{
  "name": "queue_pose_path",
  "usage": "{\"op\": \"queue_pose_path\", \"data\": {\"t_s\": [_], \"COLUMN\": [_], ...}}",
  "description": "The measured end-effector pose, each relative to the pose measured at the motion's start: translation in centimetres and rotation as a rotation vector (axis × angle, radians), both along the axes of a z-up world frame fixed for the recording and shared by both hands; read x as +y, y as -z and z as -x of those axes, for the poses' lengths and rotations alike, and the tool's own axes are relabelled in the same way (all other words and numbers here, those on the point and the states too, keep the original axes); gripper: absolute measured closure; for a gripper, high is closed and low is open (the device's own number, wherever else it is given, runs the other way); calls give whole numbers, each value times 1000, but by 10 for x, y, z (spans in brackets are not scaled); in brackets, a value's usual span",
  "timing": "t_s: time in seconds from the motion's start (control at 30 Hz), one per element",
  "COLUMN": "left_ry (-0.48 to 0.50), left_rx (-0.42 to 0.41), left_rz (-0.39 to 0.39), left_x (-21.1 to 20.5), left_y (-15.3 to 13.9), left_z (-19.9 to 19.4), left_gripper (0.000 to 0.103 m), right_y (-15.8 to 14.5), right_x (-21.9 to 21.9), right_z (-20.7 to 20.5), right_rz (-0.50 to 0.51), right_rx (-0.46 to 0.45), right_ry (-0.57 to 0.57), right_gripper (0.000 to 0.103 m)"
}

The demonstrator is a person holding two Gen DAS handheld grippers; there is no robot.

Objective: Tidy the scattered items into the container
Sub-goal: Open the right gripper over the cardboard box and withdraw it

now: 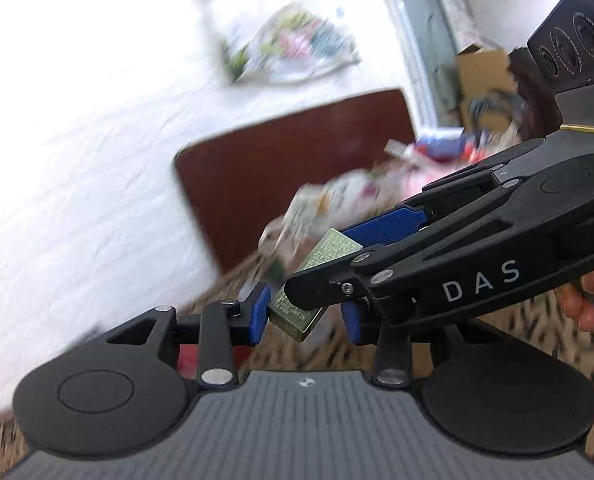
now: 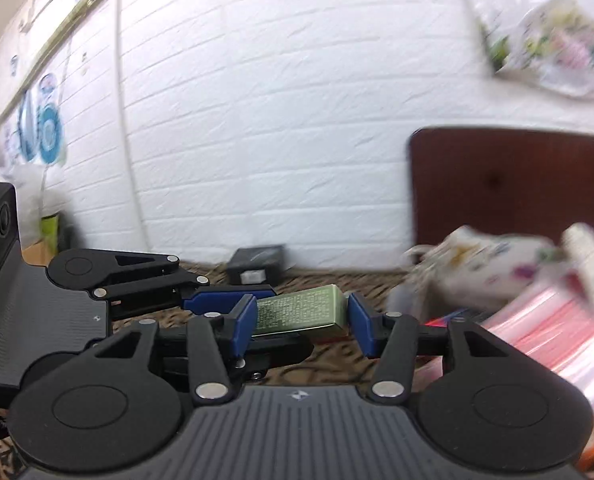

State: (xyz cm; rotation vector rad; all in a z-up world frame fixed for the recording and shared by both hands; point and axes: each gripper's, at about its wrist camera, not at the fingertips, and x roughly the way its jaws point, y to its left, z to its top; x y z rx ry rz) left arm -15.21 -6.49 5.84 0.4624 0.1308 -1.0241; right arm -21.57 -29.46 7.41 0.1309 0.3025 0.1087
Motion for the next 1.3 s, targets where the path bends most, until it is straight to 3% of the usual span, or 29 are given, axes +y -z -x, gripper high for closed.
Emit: {"op": "queue_pose_path", "data": {"t_s": [0.13, 0.27, 0.5, 0.57, 0.63, 0.9, 1.0, 1.3], "left_ry": [46, 64, 58, 49, 39, 21, -16, -155], "left_rx": [12, 17, 15, -4, -14, -92, -104, -36], "left_rz": [9, -31, -49, -46, -44, -5, -24, -73], "left_x": [-54, -90, -92, -88, -91, -51, -27, 46], "left_y": [-6, 4, 12, 13, 13, 6, 13, 49], "left_z": [-14, -22, -20, -16, -11, 7, 9, -13], "left_gripper": [65, 65, 64, 62, 61, 46, 45, 44], "right_y": [-8, 1, 10, 9, 7, -5, 0, 29], "right_x": [-45, -69, -70, -68, -64, -21, 6, 92], "right_z": [-8, -22, -21, -19, -16, -1, -3, -25], "right_rz": [25, 42, 39, 39, 43, 39, 53, 77], "right_rx": [9, 54, 64, 58, 51, 4, 14, 70], "right_ry": [70, 109, 109, 116, 118, 62, 25, -30], "right_gripper": [53, 53, 52, 41, 41, 41, 41, 41]}}
